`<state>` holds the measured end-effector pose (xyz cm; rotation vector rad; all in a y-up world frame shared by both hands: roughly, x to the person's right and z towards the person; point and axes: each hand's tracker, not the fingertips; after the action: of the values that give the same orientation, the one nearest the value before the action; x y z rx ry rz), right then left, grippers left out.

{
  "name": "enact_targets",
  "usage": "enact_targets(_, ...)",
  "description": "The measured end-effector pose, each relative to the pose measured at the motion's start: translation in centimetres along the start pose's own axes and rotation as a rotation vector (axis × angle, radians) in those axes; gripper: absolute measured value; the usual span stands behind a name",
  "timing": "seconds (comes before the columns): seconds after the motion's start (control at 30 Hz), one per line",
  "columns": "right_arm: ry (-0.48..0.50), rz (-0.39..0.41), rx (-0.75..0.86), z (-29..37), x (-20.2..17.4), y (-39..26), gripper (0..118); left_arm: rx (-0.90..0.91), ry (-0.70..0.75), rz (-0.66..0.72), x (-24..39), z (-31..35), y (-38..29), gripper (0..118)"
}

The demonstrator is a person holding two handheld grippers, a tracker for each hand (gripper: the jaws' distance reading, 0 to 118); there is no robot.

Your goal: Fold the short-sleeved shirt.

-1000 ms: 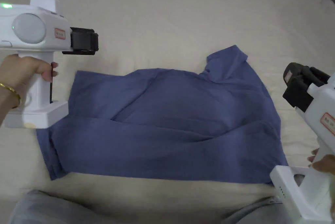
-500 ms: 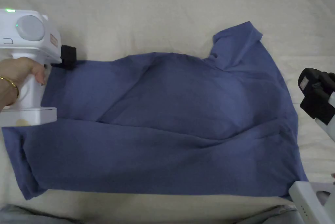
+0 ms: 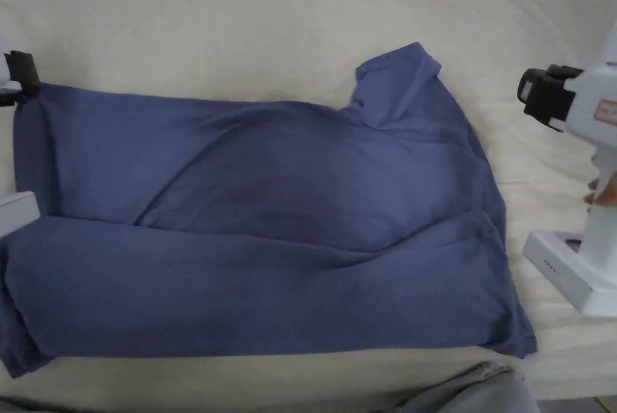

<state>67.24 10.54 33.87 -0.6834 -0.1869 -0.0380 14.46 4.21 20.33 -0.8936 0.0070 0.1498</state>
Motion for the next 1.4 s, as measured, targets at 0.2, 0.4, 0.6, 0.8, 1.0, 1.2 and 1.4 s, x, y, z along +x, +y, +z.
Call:
enact_targets(0.2, -0.017, 0.036, -0.254, -9.0, 0.8, 2.7, 100, 0.047, -0.02, 0.029, 1.0, 3.7, -0.2, 1)
enact_targets(0.4, -0.125, -0.04, -0.435, -17.0, 1.0, 0.1, 109, 0.053, -0.026, 0.007, -1.0, 1.8, 0.4, 1)
enact_targets(0.6, -0.137, -0.059, -0.419, -19.7, 0.3, -1.4, 54, 0.038, -0.019, 0.002, -1.0, 1.1, 0.8, 1)
enact_targets(0.8, -0.061, -0.142, -0.409, -18.1, 0.3, -0.5, 4, 0.016, -0.005, -0.003, -1.6, 0.4, 0.8, 1)
enact_targets(1.0, 0.045, -0.118, -0.237, -9.2, 2.1, 2.0, 4, 0.061, -0.05, 0.013, -3.1, 4.3, 0.3, 1)
enact_targets(1.2, 0.115, -0.127, -0.122, 2.2, 3.4, -0.8, 4, 0.116, -0.071, -0.005, -4.0, 11.3, -4.5, 1)
enact_targets(1.4, 0.116, -0.185, -0.099, 8.8, 4.8, -8.3, 4, 0.083, -0.085, 0.02, -7.3, 13.1, -10.5, 1)
